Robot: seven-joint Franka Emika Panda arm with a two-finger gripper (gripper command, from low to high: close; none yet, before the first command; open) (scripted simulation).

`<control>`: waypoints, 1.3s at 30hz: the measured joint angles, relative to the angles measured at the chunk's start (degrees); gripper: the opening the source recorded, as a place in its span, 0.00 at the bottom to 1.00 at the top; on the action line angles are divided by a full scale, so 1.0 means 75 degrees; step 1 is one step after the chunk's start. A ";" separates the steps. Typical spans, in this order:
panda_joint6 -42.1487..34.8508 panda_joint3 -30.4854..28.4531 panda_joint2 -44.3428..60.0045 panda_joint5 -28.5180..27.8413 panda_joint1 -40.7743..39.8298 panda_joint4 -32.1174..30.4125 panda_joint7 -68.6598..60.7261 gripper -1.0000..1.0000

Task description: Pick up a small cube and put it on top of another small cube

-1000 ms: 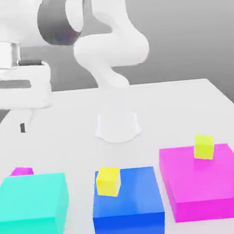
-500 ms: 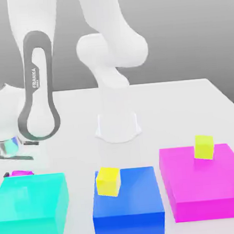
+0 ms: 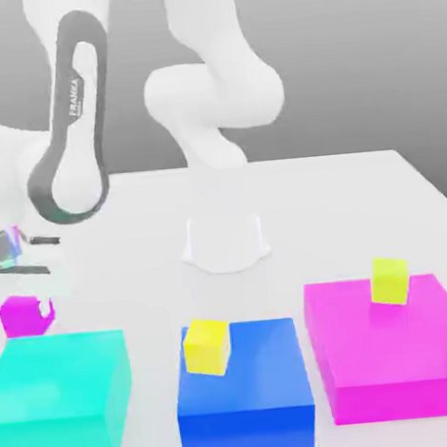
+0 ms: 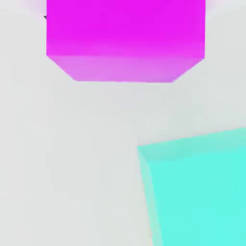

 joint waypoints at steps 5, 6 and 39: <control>-0.1589 0.0189 0.0248 -0.0270 0.0220 0.1273 -0.0036 0.00; -0.1850 0.0255 0.0217 -0.0310 0.0330 0.1437 0.0068 0.00; -0.2008 0.2879 -0.2876 -0.1339 0.3342 -0.0279 0.6415 1.00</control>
